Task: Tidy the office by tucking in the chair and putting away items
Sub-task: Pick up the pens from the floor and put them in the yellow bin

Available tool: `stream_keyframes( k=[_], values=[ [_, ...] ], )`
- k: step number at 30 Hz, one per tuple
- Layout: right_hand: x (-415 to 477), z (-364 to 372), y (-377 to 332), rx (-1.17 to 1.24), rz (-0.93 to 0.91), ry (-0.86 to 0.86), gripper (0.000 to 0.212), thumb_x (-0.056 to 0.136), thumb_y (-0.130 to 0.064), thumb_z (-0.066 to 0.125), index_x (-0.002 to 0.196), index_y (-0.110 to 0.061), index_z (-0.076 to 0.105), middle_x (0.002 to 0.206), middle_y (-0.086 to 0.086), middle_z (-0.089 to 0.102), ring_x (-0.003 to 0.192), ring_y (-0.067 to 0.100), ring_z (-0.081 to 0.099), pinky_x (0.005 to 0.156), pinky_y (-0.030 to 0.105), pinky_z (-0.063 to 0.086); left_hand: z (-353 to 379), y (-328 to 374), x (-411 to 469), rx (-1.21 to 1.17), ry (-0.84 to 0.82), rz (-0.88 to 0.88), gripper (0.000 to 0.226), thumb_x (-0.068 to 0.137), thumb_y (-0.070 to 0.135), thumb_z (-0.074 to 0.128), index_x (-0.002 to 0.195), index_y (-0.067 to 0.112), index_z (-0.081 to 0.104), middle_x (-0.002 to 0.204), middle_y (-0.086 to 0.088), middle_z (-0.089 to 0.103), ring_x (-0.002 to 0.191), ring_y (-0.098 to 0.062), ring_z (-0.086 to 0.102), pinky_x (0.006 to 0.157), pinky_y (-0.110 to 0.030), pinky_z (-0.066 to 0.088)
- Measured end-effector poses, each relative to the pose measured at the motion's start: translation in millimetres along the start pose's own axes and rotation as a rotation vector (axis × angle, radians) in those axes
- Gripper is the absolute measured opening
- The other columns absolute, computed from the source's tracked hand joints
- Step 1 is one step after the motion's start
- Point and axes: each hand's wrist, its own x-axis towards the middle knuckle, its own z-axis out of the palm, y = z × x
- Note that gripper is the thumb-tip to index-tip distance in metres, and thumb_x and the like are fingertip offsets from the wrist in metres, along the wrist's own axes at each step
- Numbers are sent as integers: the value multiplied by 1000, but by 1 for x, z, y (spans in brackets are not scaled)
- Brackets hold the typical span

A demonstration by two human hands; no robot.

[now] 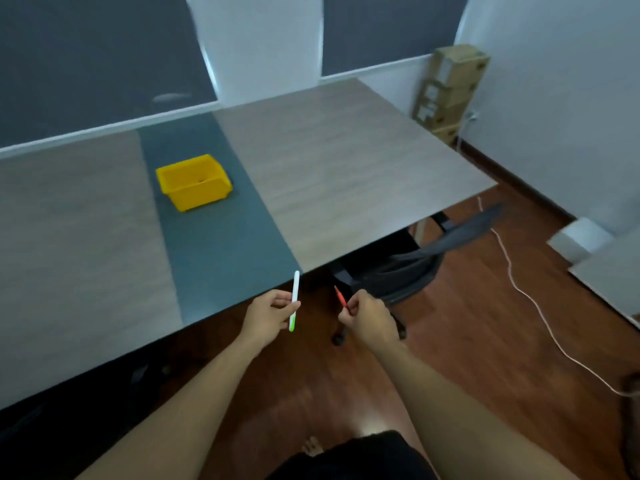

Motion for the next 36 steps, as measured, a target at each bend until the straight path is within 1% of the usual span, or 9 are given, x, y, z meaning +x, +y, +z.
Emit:
stream_keyframes(
  k=[5,8,10,13,16,22,28,33,36],
  values=[
    [46,26,-51,-36,-91,-80,19,92,-41,74,93,-28,61,86,-9,69,78,15,68,69,40,60,-63,-14,16,-95,122,-53,27,95,19,80,119,9,72,111,-9,75,96,-22,79,70,-26,65],
    [72,41,-77,-77,-141,-120,19,91,-41,74,91,-29,59,85,-8,69,74,15,68,68,42,61,-87,-25,26,-134,192,-88,24,95,20,81,116,11,73,112,-10,76,97,-22,79,75,-31,66],
    [90,49,-94,-85,-168,-146,19,92,-40,74,89,-29,58,83,-7,69,70,14,67,62,40,59,-101,-31,35,-145,229,-107,22,96,21,80,115,11,74,112,-11,75,96,-23,78,78,-35,68],
    [125,65,-123,-106,-219,-175,22,92,-40,74,89,-27,57,84,-5,69,70,15,66,54,33,48,-124,-35,58,-165,293,-127,20,96,23,80,112,12,75,112,-10,73,96,-25,78,83,-43,68],
    [162,79,-150,-93,-263,-210,21,91,-36,75,91,-24,58,86,-3,69,74,18,65,59,33,47,-143,-30,86,-175,346,-135,20,96,23,79,113,12,75,112,-10,73,98,-29,77,82,-43,68],
    [242,93,-206,-93,-264,-269,21,84,-39,74,84,-28,56,86,-3,72,81,24,69,72,39,58,-180,-1,153,-197,406,-154,15,96,23,79,108,15,76,112,-12,74,95,-32,76,82,-45,68],
    [331,91,-262,-63,-328,-296,17,85,-39,70,86,-27,58,82,-3,71,76,21,68,69,42,60,-210,42,230,-203,461,-129,16,97,25,77,111,17,77,110,-11,73,103,-38,75,83,-45,68],
    [383,93,-301,-25,-377,-313,16,92,-35,69,92,-22,61,83,-3,68,75,18,65,66,38,55,-229,62,278,-247,482,-155,16,98,25,77,112,20,78,111,-13,73,104,-41,74,87,-52,67],
    [409,100,-321,25,-384,-321,18,94,-35,70,95,-19,63,86,-3,68,76,15,64,65,36,53,-247,71,304,-239,494,-179,20,98,26,76,117,19,77,113,-11,73,103,-39,75,86,-52,67]
  ],
)
